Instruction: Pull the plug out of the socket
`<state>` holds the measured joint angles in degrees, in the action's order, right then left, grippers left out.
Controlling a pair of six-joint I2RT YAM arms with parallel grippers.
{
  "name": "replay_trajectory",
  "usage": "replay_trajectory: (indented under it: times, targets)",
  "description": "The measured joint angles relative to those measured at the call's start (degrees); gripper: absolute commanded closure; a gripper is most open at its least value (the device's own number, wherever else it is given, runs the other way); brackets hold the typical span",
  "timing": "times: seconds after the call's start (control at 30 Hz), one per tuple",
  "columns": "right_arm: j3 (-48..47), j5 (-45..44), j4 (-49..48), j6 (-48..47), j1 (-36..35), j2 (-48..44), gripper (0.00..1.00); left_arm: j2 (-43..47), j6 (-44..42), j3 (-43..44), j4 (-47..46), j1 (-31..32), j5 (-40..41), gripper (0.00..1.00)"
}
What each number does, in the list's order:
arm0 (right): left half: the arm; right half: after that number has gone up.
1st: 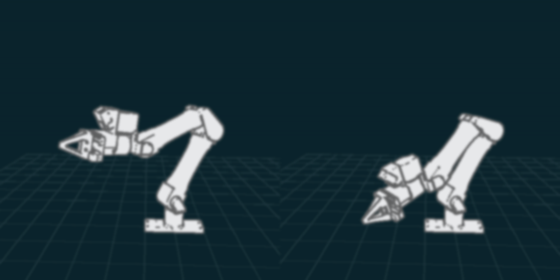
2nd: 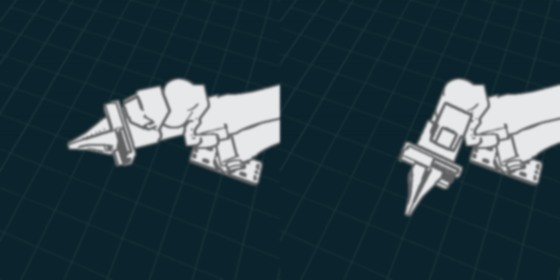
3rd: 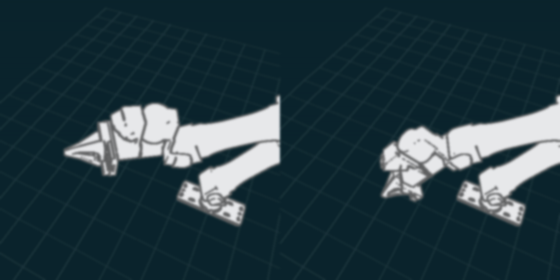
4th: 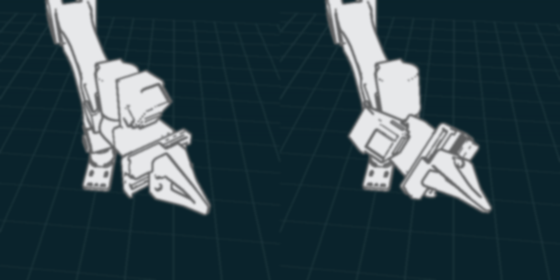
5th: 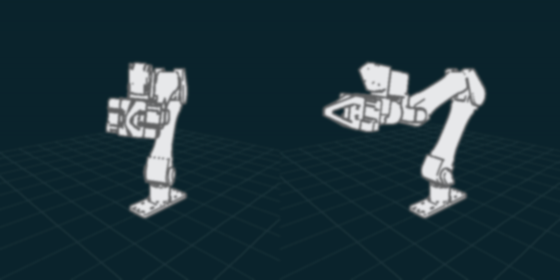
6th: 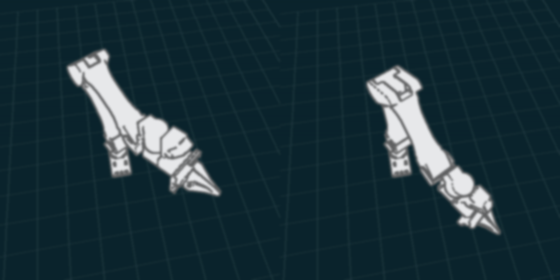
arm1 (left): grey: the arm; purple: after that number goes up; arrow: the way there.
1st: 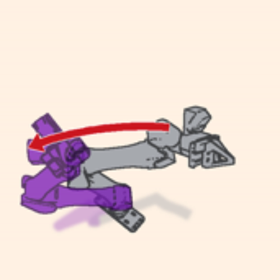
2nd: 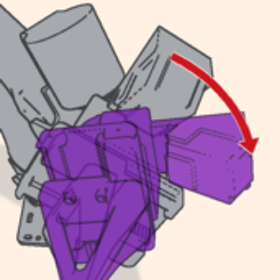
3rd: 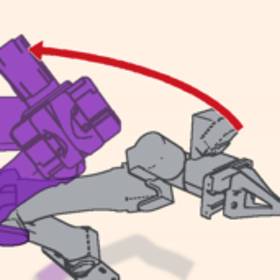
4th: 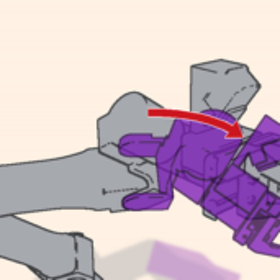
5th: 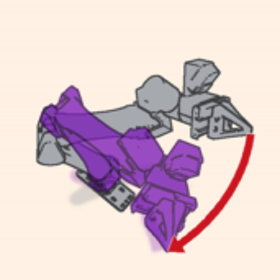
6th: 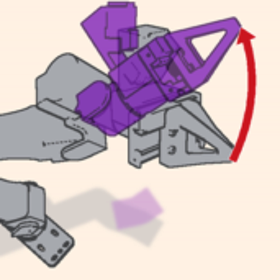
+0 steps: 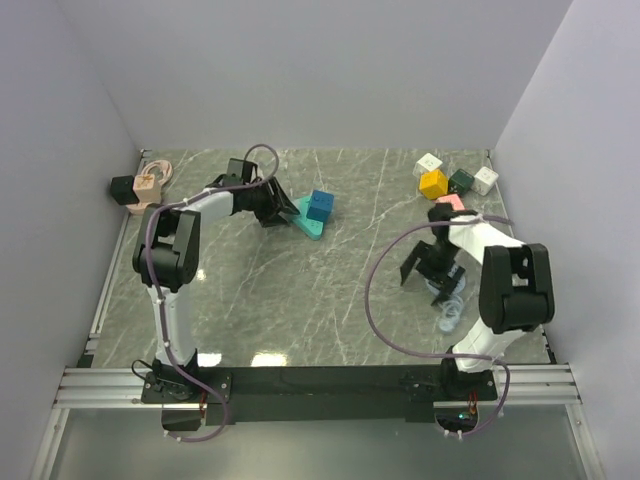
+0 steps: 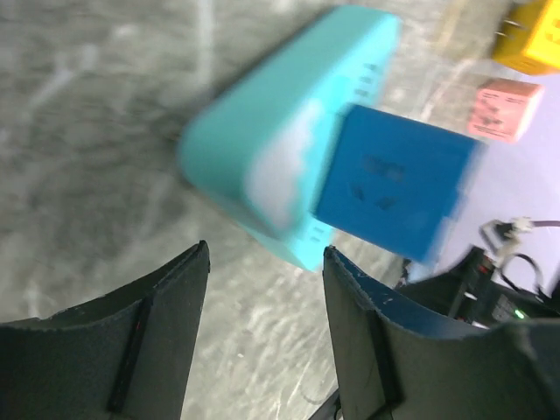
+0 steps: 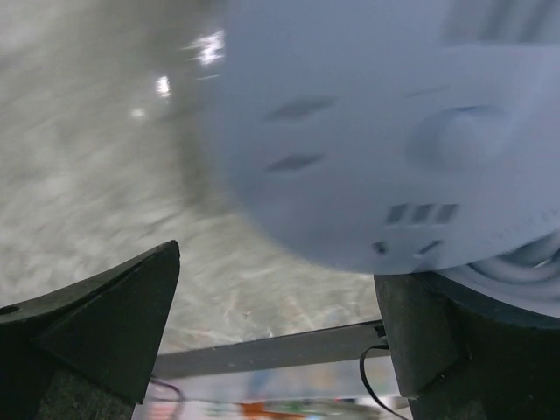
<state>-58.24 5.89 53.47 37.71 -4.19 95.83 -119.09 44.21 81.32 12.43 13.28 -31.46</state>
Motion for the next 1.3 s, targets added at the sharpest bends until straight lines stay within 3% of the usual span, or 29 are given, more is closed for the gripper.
replay_trajectory:
  times: [0.17,0.23,0.43,0.67,0.83,1.07,1.17,1.2,1.3]
  targets:
    - [5.4,-5.7,0.0,2.9,10.2,-5.5,0.04,5.3,-0.2,-2.5,-1.0,0.3,0.1,0.38]
    - [4.4,-5.7,-0.1,1.2,11.6,-7.0,0.06,8.9,-0.2,-5.3,-0.6,0.2,2.1,0.32]
    - [-6.1,-0.3,-2.3,-5.9,2.7,-7.2,0.04,17.1,-2.7,-7.8,3.4,-0.3,10.4,0.22]
    - [-17.8,4.0,-5.7,-6.2,-6.8,-5.2,0.03,3.7,-12.2,14.2,8.3,-1.3,10.4,0.21]
    - [-29.1,4.3,-8.0,-5.8,-9.4,4.1,0.03,-3.5,-16.3,19.2,8.2,-1.4,6.9,0.22]
    - [-33.5,4.8,-8.4,-5.4,-13.5,9.9,0.03,-13.6,-18.7,27.8,8.8,-1.2,2.7,0.33]
    - [-33.3,5.6,-9.3,-5.4,-14.1,9.6,0.03,-15.3,-19.2,27.6,7.9,-0.7,0.9,0.45]
    - [-33.2,5.8,-9.5,-5.4,-14.1,9.5,0.03,-15.6,-19.2,27.1,7.1,-0.3,-0.1,0.53]
    - [-32.3,6.2,-10.0,-5.6,-14.1,9.3,0.03,-15.3,-18.8,22.3,2.7,0.7,-3.7,0.63]
